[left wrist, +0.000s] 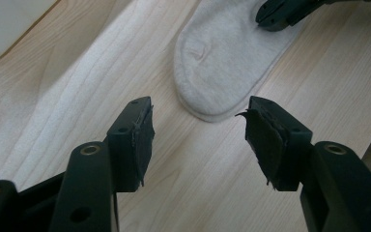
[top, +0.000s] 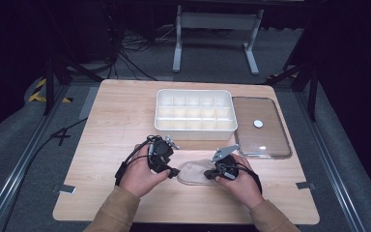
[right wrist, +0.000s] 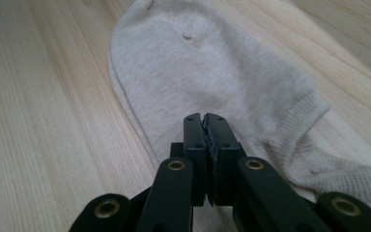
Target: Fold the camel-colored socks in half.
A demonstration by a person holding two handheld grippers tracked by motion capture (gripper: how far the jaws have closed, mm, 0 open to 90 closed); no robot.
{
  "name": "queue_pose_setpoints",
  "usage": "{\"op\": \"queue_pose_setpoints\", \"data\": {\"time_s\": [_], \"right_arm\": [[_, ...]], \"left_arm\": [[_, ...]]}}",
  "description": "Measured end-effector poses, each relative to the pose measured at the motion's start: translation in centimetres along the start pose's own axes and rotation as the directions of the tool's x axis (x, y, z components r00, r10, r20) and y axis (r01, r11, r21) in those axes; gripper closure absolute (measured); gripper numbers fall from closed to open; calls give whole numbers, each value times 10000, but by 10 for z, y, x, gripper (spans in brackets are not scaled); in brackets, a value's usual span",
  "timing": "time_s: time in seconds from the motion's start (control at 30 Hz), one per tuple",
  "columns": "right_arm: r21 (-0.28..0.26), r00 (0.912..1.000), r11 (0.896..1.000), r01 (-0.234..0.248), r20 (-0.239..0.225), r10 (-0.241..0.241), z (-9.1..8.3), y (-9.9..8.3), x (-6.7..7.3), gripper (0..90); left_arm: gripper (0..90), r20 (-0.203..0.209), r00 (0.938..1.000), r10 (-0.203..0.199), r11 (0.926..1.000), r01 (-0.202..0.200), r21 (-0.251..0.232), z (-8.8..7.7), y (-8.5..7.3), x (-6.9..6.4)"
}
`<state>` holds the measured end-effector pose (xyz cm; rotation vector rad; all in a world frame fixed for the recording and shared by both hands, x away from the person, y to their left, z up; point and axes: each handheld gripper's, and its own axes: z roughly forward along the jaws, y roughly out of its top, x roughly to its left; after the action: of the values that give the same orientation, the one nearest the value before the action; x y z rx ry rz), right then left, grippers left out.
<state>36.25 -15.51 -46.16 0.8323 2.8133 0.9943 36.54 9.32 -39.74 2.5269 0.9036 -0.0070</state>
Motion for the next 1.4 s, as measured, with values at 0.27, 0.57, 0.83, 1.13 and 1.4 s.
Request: {"op": "queue_pose_setpoints", "data": {"time_s": [0.27, 0.57, 0.83, 1.13, 1.4], "right_arm": [[176, 9997, 9995, 253, 49, -254, 0, 1, 3, 888], [-16, 9995, 9995, 304, 115, -304, -1, -3, 5, 887], [-136, 9995, 9995, 292, 145, -290, -1, -5, 6, 886], [-119, 9988, 9990, 438, 244, -435, -1, -5, 7, 883], [-166, 9986, 9988, 460, 274, -456, -2, -6, 8, 868]], "left_arm": [[474, 64, 9995, -298, 9991, 300, -313, 7, -1, 1], [503, -203, 9876, -1556, 9877, 1553, -171, 36, 0, 4], [579, 152, 9849, -1723, 9847, 1718, 290, 53, 2, 3], [671, -76, 9938, -1109, 9920, 1111, 607, 58, 5, -6], [838, 199, 9973, -711, 9949, 695, 734, 58, 5, -9]]}}
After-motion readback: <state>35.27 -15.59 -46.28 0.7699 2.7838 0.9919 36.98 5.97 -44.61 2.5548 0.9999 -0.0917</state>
